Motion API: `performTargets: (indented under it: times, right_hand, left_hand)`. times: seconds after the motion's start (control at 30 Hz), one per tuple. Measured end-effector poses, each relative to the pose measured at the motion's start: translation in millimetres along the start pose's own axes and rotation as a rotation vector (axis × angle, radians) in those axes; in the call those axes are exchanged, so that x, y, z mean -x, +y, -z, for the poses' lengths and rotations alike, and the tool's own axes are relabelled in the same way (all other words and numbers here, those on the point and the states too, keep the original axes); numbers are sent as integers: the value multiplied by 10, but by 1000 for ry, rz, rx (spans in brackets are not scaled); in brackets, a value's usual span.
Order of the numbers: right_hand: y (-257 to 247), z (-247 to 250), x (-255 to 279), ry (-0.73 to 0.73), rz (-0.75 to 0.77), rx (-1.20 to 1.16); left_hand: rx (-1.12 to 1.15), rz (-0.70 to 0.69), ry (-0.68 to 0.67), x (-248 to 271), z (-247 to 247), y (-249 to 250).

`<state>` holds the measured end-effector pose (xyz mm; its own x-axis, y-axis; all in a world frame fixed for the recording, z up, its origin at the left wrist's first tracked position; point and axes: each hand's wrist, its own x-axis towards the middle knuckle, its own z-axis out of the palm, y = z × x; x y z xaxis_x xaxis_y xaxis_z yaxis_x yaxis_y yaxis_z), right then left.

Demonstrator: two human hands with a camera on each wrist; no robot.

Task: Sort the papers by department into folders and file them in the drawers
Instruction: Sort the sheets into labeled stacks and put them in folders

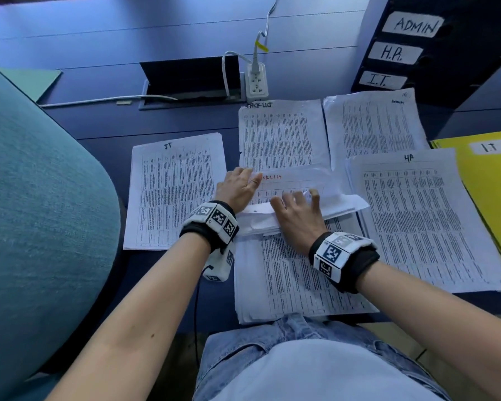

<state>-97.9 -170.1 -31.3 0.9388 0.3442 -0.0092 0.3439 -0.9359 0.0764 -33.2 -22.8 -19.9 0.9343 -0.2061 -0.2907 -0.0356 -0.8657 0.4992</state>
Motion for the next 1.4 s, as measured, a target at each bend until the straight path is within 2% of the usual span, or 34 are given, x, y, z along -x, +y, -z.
performTargets:
  times: [0.17, 0.3, 0.47, 0.6, 0.67, 0.77, 0.87, 0.97, 1.03, 1.17, 1.2, 1.4]
  right_hand:
    - [23, 28, -8, 26, 3, 22]
    - [70, 130, -66, -134, 82, -43]
    - [97, 89, -123, -125, 40, -183]
    - [136, 38, -172, -111, 0, -274]
    - [158, 35, -192, -54, 7, -287]
    - [187, 69, -217, -21, -14, -178]
    - [193, 91, -206, 112, -54, -38]
    - [176, 63, -170, 127, -18, 39]
    - [146, 91, -125, 87, 15, 45]
    - [69, 182, -16, -144, 84, -34]
    - [69, 196, 1, -161, 86, -52]
    - [61, 207, -27, -131, 58, -153]
  left_hand:
    - [-88, 4, 14, -69, -58, 50]
    - [-143, 6, 54, -94, -44, 92]
    - [-169, -73, 80, -112, -20, 72]
    - [-85, -127, 133, -115, -32, -14]
    - [21, -144, 109, -100, -20, -45]
    - [274, -156, 7, -35, 24, -6]
    - [403, -66, -28, -35, 59, 12]
    - [279, -44, 32, -88, 52, -14]
    - [134, -44, 20, -107, 37, -4]
    - [-26, -31, -18, -119, -5, 19]
    - [-45, -32, -18, -119, -8, 24]
    - [-130, 60, -15, -121, -1, 82]
